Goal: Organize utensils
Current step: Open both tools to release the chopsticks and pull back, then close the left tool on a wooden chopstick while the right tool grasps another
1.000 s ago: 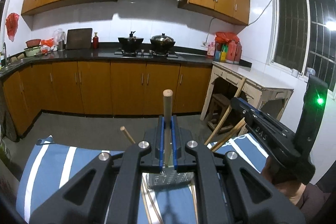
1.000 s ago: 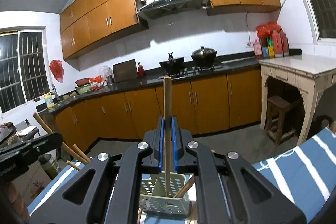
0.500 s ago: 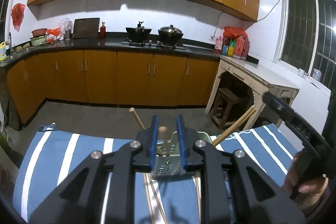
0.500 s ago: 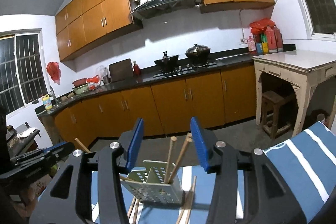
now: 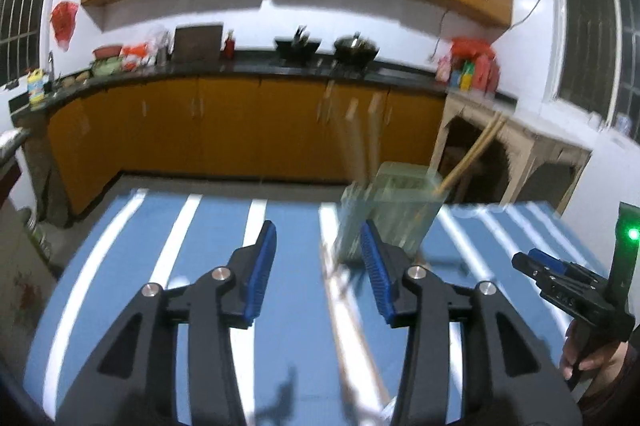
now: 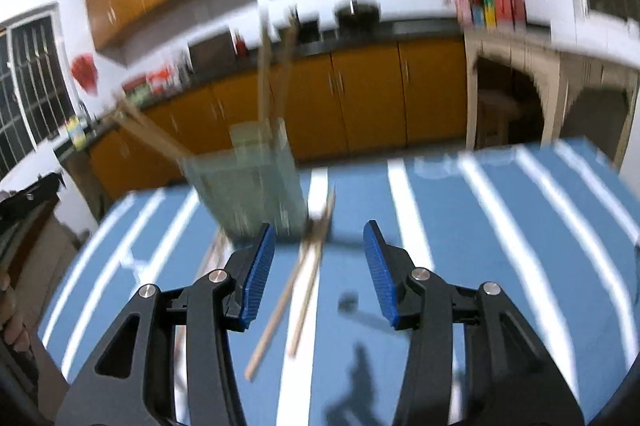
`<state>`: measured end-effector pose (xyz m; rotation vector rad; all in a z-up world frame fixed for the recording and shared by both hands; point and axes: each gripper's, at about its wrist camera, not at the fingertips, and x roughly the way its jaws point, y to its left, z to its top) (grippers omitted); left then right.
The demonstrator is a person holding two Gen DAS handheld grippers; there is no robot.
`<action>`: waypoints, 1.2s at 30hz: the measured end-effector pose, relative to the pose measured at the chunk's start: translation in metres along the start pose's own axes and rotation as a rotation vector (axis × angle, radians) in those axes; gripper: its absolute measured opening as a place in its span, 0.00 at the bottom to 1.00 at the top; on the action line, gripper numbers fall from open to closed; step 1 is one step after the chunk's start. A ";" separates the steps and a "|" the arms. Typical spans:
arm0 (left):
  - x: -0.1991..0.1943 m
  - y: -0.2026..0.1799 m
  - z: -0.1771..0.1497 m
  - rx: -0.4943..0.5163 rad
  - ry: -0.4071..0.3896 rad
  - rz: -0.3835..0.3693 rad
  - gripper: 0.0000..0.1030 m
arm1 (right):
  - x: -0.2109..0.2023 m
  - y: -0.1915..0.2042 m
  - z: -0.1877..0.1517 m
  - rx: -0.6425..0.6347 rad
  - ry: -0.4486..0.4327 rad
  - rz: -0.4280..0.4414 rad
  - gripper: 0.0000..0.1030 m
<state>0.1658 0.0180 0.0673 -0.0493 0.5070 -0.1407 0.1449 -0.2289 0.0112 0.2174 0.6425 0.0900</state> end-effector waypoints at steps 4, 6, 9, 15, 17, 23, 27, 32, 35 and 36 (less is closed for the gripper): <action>0.023 0.013 -0.042 -0.028 0.097 0.029 0.43 | 0.041 0.005 -0.034 0.018 0.137 0.016 0.33; 0.032 0.018 -0.060 -0.052 0.142 0.038 0.43 | 0.054 0.009 -0.044 0.020 0.177 0.017 0.31; 0.043 0.023 -0.076 -0.081 0.190 0.035 0.43 | 0.066 0.017 -0.049 0.012 0.205 0.013 0.28; 0.052 0.018 -0.085 -0.062 0.224 0.030 0.43 | 0.081 0.026 -0.053 -0.037 0.243 -0.049 0.20; 0.055 0.013 -0.085 -0.054 0.234 0.020 0.43 | 0.082 0.026 -0.059 -0.069 0.227 -0.086 0.11; 0.068 0.002 -0.086 -0.060 0.278 -0.032 0.42 | 0.073 -0.007 -0.054 0.030 0.200 -0.159 0.08; 0.077 -0.009 -0.091 -0.034 0.302 -0.052 0.41 | 0.063 -0.032 -0.054 0.103 0.189 -0.181 0.08; 0.093 -0.024 -0.099 0.003 0.338 -0.047 0.35 | 0.059 -0.027 -0.059 0.053 0.190 -0.162 0.08; 0.104 -0.030 -0.105 0.028 0.361 -0.025 0.28 | 0.059 -0.023 -0.062 0.038 0.195 -0.143 0.08; 0.108 -0.032 -0.108 0.039 0.370 -0.014 0.22 | 0.058 -0.022 -0.063 0.034 0.196 -0.140 0.08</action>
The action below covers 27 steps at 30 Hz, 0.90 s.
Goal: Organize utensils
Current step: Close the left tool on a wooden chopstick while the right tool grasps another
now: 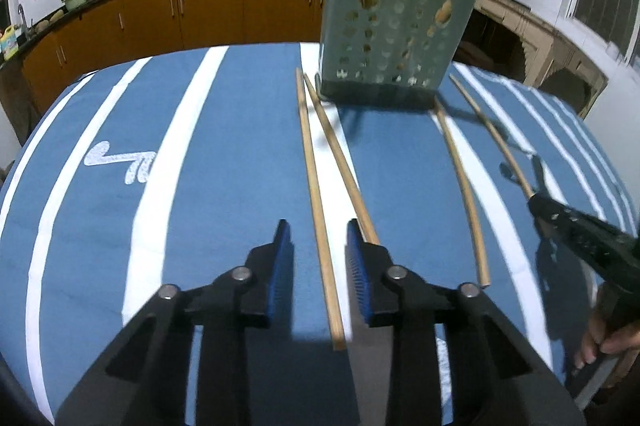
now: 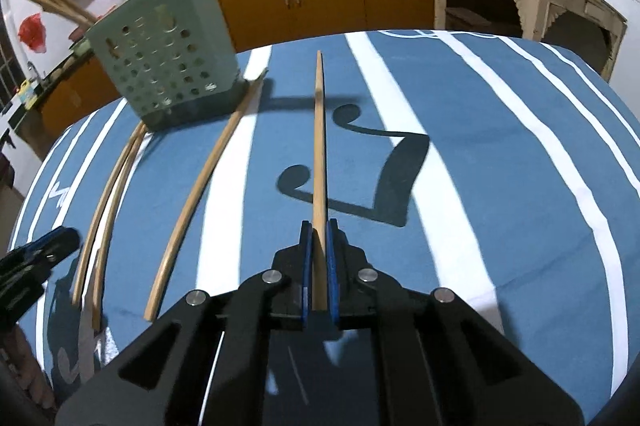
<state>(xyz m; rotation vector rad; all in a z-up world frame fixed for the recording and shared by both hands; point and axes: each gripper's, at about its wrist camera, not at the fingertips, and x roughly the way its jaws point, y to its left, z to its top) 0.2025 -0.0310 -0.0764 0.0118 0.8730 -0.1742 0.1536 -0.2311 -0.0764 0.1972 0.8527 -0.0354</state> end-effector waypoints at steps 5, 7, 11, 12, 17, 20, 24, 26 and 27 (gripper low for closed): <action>0.008 0.003 -0.005 -0.004 0.016 0.031 0.08 | -0.002 0.003 -0.003 -0.013 0.003 0.012 0.08; 0.006 0.014 -0.006 -0.036 0.018 0.035 0.08 | -0.002 0.002 -0.003 -0.010 0.004 0.019 0.08; 0.000 0.030 -0.011 -0.070 0.019 0.043 0.08 | -0.003 0.001 -0.005 -0.003 0.005 0.030 0.08; -0.002 0.033 -0.013 -0.077 0.018 0.039 0.08 | -0.003 0.001 -0.005 -0.002 0.006 0.032 0.08; -0.005 0.035 -0.018 -0.080 0.003 0.025 0.09 | -0.004 0.000 -0.005 0.001 0.006 0.036 0.08; -0.005 0.036 -0.017 -0.086 0.003 0.016 0.09 | -0.003 0.000 -0.005 0.003 0.006 0.039 0.08; -0.005 0.037 -0.017 -0.089 0.003 0.011 0.10 | -0.003 0.000 -0.005 0.003 0.006 0.039 0.08; -0.005 0.036 -0.017 -0.083 0.004 0.013 0.11 | -0.003 0.000 -0.005 0.003 0.006 0.039 0.08; -0.004 0.034 -0.017 -0.078 0.004 0.014 0.12 | -0.003 0.000 -0.005 0.004 0.006 0.040 0.08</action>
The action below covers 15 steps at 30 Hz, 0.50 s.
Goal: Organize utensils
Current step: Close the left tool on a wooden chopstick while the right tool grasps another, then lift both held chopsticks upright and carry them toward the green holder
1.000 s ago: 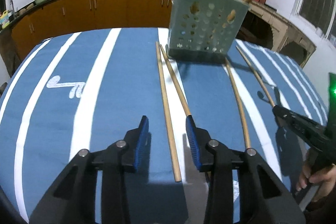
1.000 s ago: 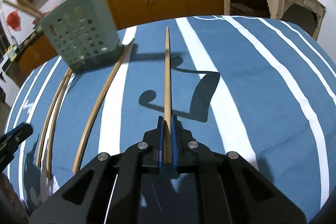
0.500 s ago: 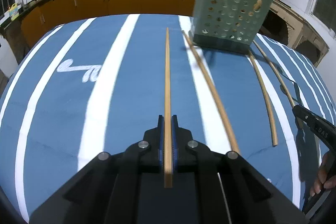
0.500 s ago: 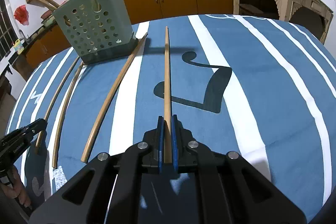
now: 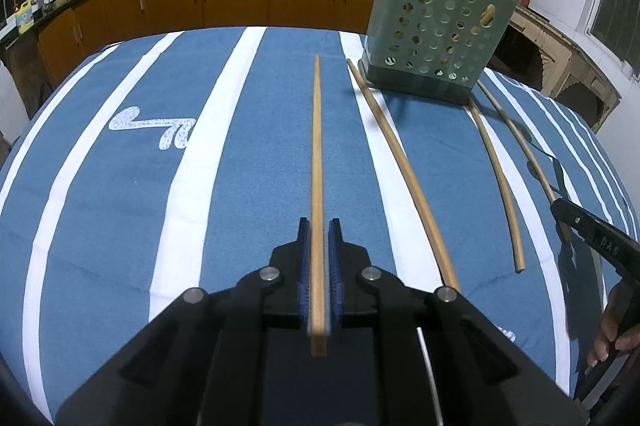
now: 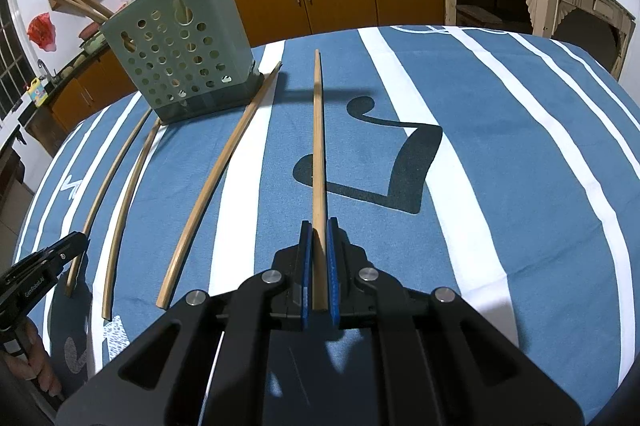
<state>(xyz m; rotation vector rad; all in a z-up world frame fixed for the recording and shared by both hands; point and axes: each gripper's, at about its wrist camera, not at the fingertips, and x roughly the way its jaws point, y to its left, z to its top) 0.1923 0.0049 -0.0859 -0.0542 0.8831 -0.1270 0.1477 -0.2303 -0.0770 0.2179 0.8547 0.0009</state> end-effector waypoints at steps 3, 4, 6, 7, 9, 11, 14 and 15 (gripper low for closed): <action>0.001 -0.009 0.000 0.071 0.005 0.040 0.13 | 0.001 0.004 0.001 -0.027 0.003 -0.016 0.08; 0.002 -0.012 0.001 0.096 0.006 0.052 0.13 | 0.001 0.006 0.001 -0.047 0.004 -0.028 0.08; 0.004 -0.014 0.003 0.124 0.012 0.061 0.14 | 0.002 0.010 0.001 -0.073 0.005 -0.046 0.08; 0.005 -0.014 0.004 0.125 0.013 0.060 0.14 | 0.002 0.010 0.001 -0.074 0.005 -0.047 0.08; 0.006 -0.013 0.005 0.122 0.008 0.061 0.14 | 0.003 0.008 0.002 -0.069 0.005 -0.041 0.08; 0.006 -0.014 0.005 0.122 0.007 0.063 0.14 | 0.003 0.007 0.002 -0.068 0.005 -0.040 0.08; 0.006 -0.014 0.006 0.119 0.007 0.059 0.14 | 0.003 0.008 0.002 -0.070 0.005 -0.043 0.08; 0.006 -0.014 0.006 0.117 0.007 0.057 0.14 | 0.003 0.009 0.002 -0.069 0.005 -0.042 0.08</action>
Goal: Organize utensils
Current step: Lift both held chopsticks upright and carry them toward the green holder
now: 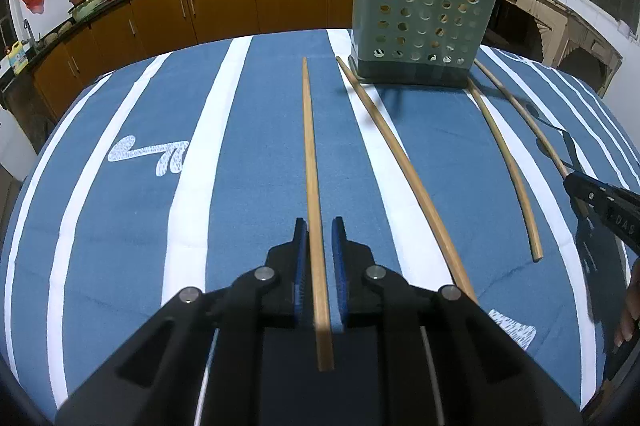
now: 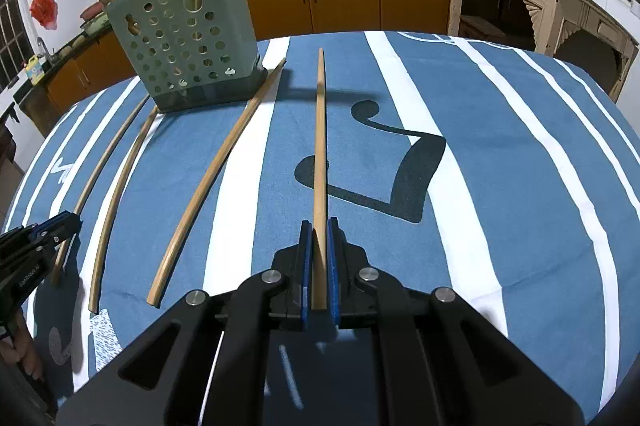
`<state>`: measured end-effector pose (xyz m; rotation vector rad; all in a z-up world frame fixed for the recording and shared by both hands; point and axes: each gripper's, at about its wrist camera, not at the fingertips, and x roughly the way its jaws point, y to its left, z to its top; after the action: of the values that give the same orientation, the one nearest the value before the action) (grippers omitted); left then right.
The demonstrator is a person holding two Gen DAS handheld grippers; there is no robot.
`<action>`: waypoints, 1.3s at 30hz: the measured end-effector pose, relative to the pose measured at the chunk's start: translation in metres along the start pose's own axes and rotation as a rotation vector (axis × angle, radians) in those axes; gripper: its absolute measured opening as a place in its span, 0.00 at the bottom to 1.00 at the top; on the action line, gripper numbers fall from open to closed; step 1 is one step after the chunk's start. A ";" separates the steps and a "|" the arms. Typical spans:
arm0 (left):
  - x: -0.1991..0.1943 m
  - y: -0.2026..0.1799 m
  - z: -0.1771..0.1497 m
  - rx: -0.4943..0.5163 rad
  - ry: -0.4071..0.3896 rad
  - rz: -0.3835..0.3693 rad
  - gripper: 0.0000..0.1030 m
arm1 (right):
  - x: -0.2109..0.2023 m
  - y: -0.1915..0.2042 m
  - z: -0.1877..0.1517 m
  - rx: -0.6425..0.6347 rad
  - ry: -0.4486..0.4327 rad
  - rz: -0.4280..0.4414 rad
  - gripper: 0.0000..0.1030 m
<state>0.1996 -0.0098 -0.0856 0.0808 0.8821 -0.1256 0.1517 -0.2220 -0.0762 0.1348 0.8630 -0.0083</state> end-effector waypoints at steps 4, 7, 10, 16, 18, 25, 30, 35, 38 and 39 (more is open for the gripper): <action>0.000 0.001 0.000 -0.005 0.000 -0.004 0.14 | -0.001 0.000 -0.001 0.006 0.000 0.003 0.08; 0.000 0.002 0.000 -0.009 0.000 -0.006 0.14 | -0.002 -0.001 -0.002 0.013 0.001 0.010 0.08; -0.003 0.001 -0.004 -0.016 0.000 -0.007 0.14 | -0.003 -0.003 -0.003 0.019 0.002 0.022 0.08; -0.009 0.001 -0.011 -0.021 -0.001 -0.024 0.09 | -0.004 -0.006 -0.004 0.032 -0.002 0.050 0.08; -0.010 0.002 -0.011 -0.021 0.005 -0.030 0.08 | -0.007 -0.006 -0.004 0.032 -0.009 0.064 0.08; -0.029 0.016 0.003 -0.038 -0.018 -0.053 0.08 | -0.046 -0.012 0.018 0.026 -0.150 0.061 0.08; -0.061 0.025 0.023 -0.035 -0.106 -0.053 0.08 | -0.074 -0.018 0.039 0.033 -0.248 0.054 0.08; -0.084 0.032 0.038 -0.048 -0.177 -0.061 0.08 | -0.096 -0.023 0.054 0.041 -0.330 0.058 0.08; -0.098 0.037 0.046 -0.074 -0.222 -0.082 0.08 | -0.106 -0.024 0.060 0.048 -0.367 0.069 0.08; -0.103 0.038 0.049 -0.083 -0.241 -0.087 0.08 | -0.109 -0.024 0.063 0.051 -0.379 0.074 0.08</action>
<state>0.1781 0.0299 0.0255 -0.0496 0.6488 -0.1758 0.1269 -0.2589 0.0435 0.2054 0.4796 0.0131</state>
